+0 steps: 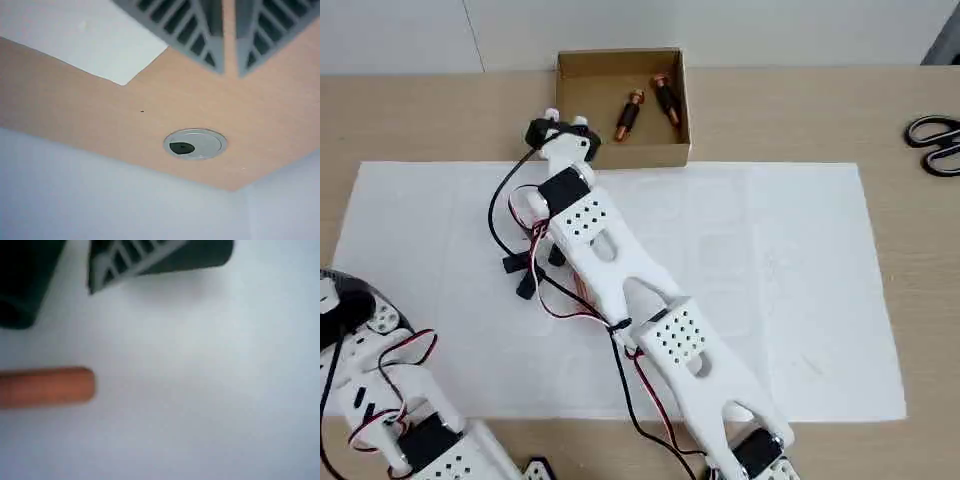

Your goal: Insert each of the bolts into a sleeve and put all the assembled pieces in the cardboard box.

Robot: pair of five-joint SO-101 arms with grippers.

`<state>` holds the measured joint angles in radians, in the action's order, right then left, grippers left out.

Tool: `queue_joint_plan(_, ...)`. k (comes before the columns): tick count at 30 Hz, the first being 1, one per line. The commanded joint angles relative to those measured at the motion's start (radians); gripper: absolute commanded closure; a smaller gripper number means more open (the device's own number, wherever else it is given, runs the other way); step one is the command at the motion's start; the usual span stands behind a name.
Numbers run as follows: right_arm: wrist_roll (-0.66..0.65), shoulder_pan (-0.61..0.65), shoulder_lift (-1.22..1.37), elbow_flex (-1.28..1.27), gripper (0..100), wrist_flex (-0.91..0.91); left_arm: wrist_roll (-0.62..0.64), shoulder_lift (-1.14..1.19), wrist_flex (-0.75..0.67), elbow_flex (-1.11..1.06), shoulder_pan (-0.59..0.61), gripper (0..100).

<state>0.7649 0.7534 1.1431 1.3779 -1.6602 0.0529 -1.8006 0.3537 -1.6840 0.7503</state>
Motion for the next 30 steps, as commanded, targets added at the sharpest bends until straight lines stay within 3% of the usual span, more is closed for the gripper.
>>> queue_joint_plan(1, 0.008, -0.010, 0.013, 0.008, 79.0, 0.001, 0.002, -0.011, -0.006, 0.002, 0.000, 99)
queue_joint_plan(10, 0.008, -0.010, 0.051, 0.011, 80.0, 0.045, 0.002, -0.011, -0.006, 0.002, 0.000, 99)
queue_joint_plan(15, 0.008, -0.008, 0.053, 0.009, 99.8, 0.067, 0.002, -0.011, -0.006, 0.002, 0.000, 99)
queue_joint_plan(26, 0.002, -0.031, 0.044, 0.084, 99.6, 0.056, 0.002, -0.011, -0.006, 0.002, -0.002, 99)
queue_joint_plan(30, -0.103, -0.033, 0.031, 0.239, 99.6, 0.041, 0.005, -0.011, -0.006, 0.002, -0.002, 99)
